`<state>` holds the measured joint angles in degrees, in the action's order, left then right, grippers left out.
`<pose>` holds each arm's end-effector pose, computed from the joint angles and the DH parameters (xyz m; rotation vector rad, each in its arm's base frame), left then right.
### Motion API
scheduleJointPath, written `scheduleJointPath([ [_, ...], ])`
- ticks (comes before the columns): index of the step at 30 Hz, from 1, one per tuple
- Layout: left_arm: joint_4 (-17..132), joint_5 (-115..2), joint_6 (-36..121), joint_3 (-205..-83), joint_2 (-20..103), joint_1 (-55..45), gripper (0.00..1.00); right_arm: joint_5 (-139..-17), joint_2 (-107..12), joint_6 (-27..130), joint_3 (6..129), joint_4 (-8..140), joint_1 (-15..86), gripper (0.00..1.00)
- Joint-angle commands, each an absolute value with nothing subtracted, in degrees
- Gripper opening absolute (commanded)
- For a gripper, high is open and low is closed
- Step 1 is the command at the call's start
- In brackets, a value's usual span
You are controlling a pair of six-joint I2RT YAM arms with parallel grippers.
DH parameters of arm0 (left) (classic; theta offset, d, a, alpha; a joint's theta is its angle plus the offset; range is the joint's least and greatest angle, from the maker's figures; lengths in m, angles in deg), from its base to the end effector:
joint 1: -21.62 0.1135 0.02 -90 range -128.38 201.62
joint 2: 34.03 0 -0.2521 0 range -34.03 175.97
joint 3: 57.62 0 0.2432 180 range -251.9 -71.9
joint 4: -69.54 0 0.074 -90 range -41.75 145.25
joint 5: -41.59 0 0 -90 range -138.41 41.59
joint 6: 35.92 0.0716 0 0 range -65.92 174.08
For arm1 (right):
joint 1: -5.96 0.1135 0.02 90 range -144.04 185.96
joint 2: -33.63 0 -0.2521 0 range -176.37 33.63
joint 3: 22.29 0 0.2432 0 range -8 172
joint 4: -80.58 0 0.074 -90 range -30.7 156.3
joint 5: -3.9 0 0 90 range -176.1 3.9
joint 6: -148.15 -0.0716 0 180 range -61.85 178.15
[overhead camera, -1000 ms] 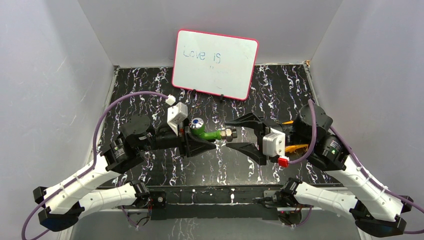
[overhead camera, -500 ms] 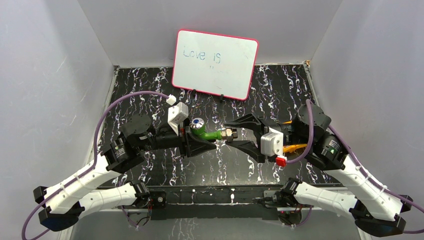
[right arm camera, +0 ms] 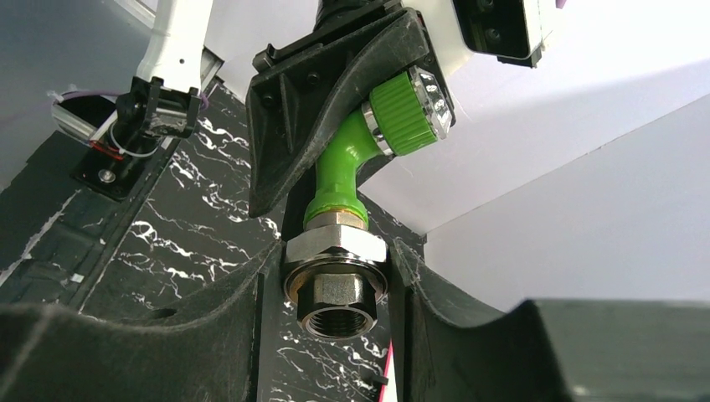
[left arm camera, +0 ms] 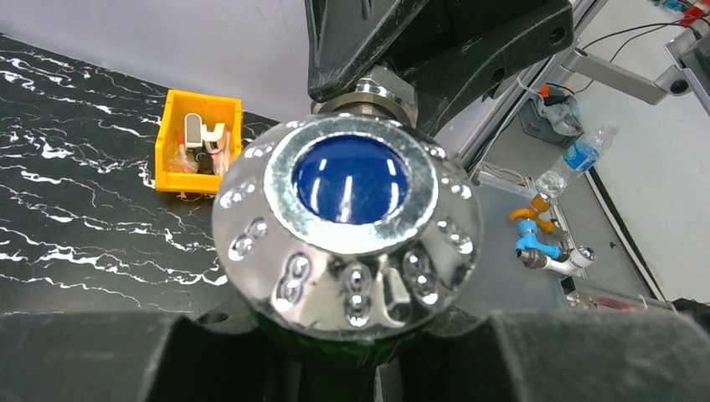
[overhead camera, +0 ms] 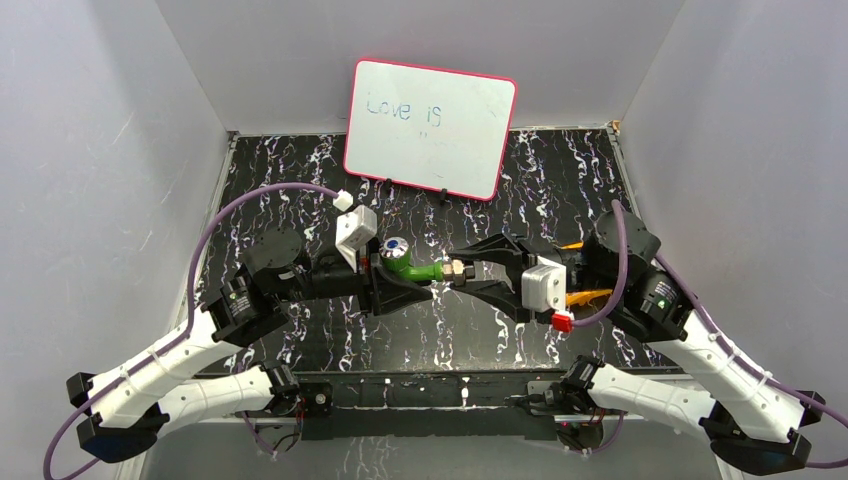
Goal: Install the water faucets
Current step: Screw the water faucet onto the adaptor.
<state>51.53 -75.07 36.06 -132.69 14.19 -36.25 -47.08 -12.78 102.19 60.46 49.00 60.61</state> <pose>0.0820 -0.1910 0.4325 0.9236 1.3002 -1.3908 0.0623 0.1658 0.4510 -1.4524 0.5170 0.6521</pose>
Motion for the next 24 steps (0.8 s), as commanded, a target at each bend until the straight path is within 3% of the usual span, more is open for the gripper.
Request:
scheduleJointPath([
  [1,58.61,-76.55,36.23,-134.11,11.86,-36.4,0.18,-46.3,-12.07,99.72,59.15,53.7,60.53,0.21],
  [5,58.92,-76.37,36.24,-134.02,11.84,-36.42,0.41,-46.21,-12.32,99.65,59.15,53.96,60.5,0.19],
  [10,59.36,-76.4,36.13,-133.86,12.02,-36.39,0.5,-46.02,-12.4,99.62,58.97,54.31,60.44,0.18],
  [17,59.62,-75.74,36.14,-133.35,11.81,-36.43,0.22,-46.0,-12.02,98.55,58.54,55.52,60.48,0.18],
  [20,60.04,-74.67,36.08,-132.65,11.43,-36.39,0.03,-45.94,-11.92,97.43,58.21,56.68,60.48,0.18],
  [24,60.75,-73.56,36.75,-132.28,10.85,-36.4,0.0,-45.76,-11.69,94.86,57.8,58.44,60.49,0.17],
])
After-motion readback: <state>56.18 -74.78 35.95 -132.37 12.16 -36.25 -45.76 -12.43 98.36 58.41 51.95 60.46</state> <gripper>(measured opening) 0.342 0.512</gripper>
